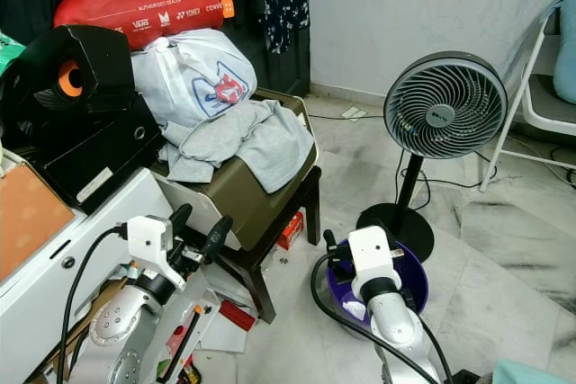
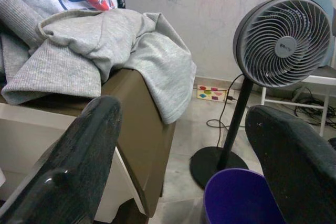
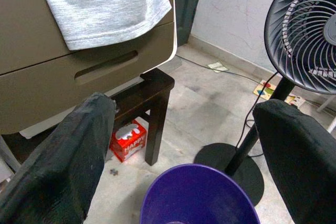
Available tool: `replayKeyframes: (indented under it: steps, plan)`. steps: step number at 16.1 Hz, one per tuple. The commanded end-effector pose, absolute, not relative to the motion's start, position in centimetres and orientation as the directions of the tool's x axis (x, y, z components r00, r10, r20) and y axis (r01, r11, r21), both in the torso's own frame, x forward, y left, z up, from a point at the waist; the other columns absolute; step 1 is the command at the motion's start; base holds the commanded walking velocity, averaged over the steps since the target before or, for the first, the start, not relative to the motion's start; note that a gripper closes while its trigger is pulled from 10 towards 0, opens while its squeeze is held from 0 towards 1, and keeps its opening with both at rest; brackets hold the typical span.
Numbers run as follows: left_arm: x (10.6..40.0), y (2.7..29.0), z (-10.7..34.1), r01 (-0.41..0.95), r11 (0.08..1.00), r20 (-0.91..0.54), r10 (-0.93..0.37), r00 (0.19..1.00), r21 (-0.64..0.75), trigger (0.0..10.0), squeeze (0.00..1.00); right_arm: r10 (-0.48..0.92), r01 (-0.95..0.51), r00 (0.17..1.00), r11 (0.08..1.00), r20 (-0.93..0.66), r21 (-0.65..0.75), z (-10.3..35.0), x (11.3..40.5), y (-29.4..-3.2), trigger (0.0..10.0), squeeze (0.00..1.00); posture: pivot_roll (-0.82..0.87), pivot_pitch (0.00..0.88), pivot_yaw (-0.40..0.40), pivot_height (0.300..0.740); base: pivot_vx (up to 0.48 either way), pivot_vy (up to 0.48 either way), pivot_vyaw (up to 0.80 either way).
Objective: Clean up the room
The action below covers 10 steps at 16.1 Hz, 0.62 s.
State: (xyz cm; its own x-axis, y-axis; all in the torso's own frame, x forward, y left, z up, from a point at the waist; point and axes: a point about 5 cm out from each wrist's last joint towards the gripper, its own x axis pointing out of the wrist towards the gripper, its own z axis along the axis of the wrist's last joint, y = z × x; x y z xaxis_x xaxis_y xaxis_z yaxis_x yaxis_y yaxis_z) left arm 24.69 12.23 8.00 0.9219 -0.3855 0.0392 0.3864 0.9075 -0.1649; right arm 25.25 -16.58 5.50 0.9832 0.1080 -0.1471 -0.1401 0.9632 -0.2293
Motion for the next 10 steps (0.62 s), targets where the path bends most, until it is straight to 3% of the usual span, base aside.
replayKeyframes:
  steps: [1,7,10]
  plan:
    - [24.85,12.75,8.03,0.375,0.913,0.035,-0.375,0.927,-0.161,10.0,0.0,0.111,-0.144,0.982,0.963,-0.15,-0.229,5.5,25.5,-16.61,10.0,0.0,-0.19,0.0,0.093,0.74,0.0,0.0,0.0]
    - [24.75,12.65,8.09,0.384,0.91,0.038,-0.383,0.923,-0.157,10.0,0.0,0.111,-0.146,0.982,0.962,-0.156,-0.231,5.46,25.43,-16.73,10.0,0.0,-0.19,0.0,0.091,0.74,0.0,0.052,0.0]
    - [24.69,12.57,8.08,0.392,0.906,0.041,-0.391,0.92,-0.161,10.0,0.0,0.112,-0.147,0.981,0.962,-0.158,-0.232,5.43,25.41,-16.75,10.0,0.0,-0.19,0.0,0.091,0.74,0.0,0.437,0.0]
